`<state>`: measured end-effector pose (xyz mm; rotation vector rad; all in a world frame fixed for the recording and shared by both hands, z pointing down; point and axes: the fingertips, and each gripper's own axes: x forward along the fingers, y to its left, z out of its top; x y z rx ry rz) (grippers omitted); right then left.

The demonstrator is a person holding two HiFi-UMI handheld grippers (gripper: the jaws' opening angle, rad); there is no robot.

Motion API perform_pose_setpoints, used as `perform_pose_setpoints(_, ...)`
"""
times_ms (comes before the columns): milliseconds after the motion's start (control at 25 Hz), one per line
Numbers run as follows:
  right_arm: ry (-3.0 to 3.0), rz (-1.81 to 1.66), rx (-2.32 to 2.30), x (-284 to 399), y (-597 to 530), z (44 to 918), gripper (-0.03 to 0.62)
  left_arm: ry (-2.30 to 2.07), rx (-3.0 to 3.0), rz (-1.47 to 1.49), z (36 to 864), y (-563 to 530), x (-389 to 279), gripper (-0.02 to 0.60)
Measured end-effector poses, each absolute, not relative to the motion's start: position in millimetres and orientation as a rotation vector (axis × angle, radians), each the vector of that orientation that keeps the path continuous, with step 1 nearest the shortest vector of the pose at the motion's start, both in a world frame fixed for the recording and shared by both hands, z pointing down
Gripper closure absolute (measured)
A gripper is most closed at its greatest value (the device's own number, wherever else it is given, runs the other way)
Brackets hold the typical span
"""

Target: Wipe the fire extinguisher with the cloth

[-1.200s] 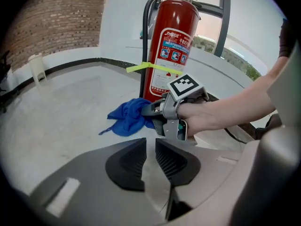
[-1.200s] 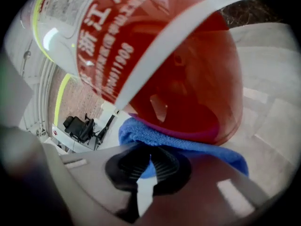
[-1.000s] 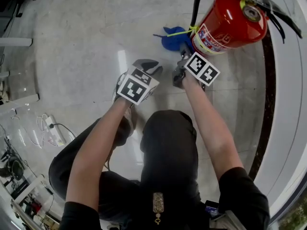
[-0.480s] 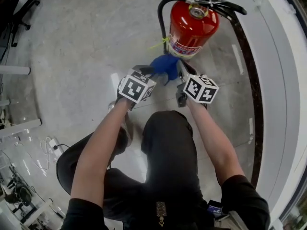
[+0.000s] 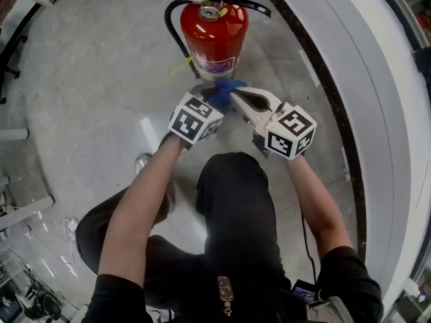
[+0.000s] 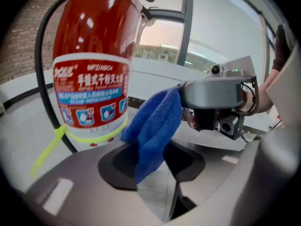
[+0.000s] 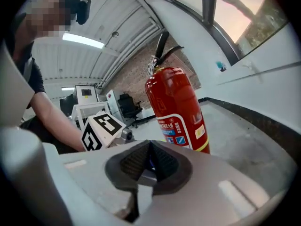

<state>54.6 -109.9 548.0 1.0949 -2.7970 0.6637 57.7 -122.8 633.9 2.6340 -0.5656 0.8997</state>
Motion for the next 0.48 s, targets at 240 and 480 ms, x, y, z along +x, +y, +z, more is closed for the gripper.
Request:
perform_pose_setpoints(240,-2.694,0.468,1.119,83.7,-96.7,557.3,0.507,-0.544,2.693,0.909,613.3,-125.2,75.5,0.532)
perform_pose_setpoints(480,-2.515,0.356,0.986,73.9,-104.1,621.0,0.295,-0.446,2.715,0.933,591.6,-119.1,80.1,0.532)
